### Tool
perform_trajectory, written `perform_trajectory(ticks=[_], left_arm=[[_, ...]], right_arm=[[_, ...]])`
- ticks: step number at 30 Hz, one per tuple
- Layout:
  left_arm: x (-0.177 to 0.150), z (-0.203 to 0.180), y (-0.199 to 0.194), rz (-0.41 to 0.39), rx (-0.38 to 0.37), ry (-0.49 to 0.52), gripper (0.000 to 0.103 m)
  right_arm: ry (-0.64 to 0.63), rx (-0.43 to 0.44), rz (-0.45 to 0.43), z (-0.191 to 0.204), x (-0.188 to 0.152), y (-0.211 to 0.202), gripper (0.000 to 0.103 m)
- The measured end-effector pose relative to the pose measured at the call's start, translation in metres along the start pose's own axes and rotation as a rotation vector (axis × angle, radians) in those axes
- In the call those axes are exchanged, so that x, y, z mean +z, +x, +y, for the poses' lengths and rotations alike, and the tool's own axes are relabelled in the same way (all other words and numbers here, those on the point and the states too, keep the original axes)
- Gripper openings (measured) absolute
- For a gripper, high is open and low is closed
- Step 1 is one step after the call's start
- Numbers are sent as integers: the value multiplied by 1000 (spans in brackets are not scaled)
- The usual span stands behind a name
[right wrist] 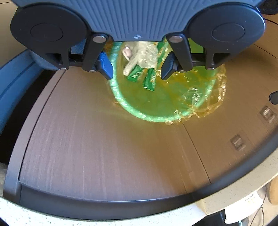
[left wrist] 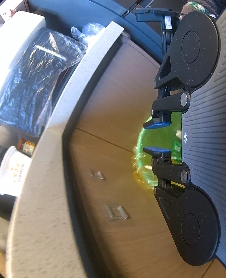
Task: Collect trash
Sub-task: 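Lower the plastic bag and green wrapper into the trash bin and open both tools, then raise both empty tools from the bin back toward the counter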
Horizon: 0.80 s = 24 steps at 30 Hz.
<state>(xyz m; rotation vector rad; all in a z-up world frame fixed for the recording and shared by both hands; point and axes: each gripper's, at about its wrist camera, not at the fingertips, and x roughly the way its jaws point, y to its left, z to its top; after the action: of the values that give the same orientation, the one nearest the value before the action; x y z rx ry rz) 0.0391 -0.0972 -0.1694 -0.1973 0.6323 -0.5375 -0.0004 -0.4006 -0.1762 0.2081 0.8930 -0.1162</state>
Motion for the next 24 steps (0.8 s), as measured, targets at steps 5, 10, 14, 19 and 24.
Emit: perform_trajectory(ticks=[5,10,14,19,24], left_arm=[[-4,2,35,80,-24,2,25],[-3,3,90,169,-90,18,25],[5,4,126,212,-97,42,25],[30,9,143,300,12,27,25],[74,-1,131,455,12,-26,25]], right_arm=[[33,14,52,-12,0,6,62],[37,46,153,-16,9,40,62],[9,18,228,-9,15,79,62],[2,-14,294,4,32,108,62],[16,-83,442,15,50,100,62]])
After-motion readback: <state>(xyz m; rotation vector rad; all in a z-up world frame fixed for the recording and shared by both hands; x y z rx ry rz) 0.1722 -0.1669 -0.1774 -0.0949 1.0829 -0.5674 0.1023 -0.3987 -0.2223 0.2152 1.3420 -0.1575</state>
